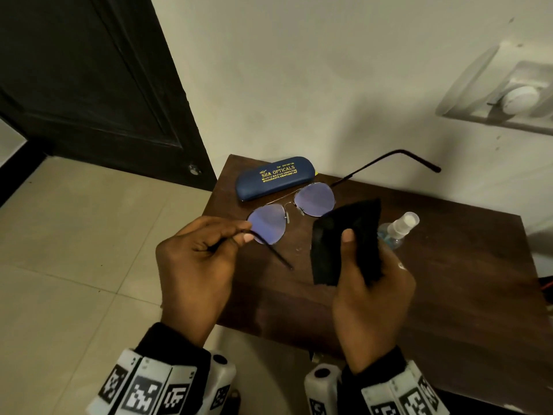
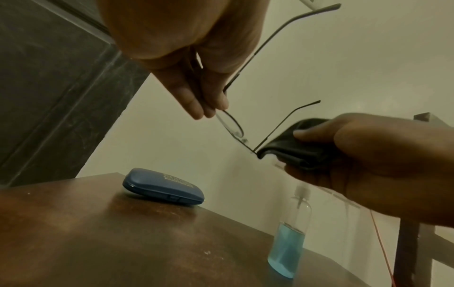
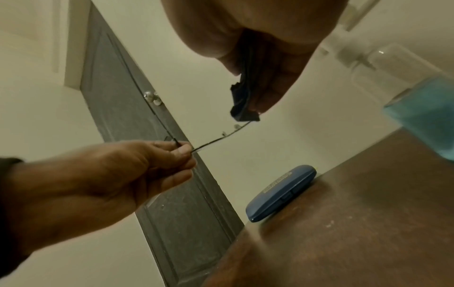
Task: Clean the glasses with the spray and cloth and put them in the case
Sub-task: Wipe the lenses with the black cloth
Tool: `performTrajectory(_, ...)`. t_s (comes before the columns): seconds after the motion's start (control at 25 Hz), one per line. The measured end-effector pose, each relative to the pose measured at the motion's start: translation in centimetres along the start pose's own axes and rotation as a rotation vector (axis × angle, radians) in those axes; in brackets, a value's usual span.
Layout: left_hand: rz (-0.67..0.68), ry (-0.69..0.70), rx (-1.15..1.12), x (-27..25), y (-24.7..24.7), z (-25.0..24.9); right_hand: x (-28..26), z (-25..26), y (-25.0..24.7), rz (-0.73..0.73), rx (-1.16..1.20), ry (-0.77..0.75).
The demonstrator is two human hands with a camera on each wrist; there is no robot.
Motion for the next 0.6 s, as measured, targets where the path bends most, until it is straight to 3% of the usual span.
performTrajectory(0.12,0.022,0.049,-0.007,-0.5,0.9,-0.7,-0.6,2.1,0.5,0.028,-0.129,-0.313)
performTrajectory(0.2,0.027,0.123,0.003,-0.9,1.4,-1.8,-1.5,2.3,1.9,0.167,-0.195,-0.432)
performTrajectory(0.36,0.054,0.205,-0.026,-1.4,2.1,-3.0,-3.4,1.9,4.4,0.443,-0.29,-0.549)
performTrajectory(0.52,0.044,0.188,-0.076,-1.4,1.9,-2.8,-3.7,2.7,4.6,0.515,-0.199,-0.55)
performTrajectory(0.6,0.04,0.18,-0.102,-1.3,2.0,-2.9,-3.2,2.7,4.4,0.465,-0.31,-0.578)
Point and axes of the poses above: each hand's wrist, its own x-axis towards the middle knuckle, its own y-axis out of the palm, z = x × y, the point moved 8 cm from there along x, towards the middle knuckle, and after that the axes turned 9 degrees about -z, right-handed, at the moved point
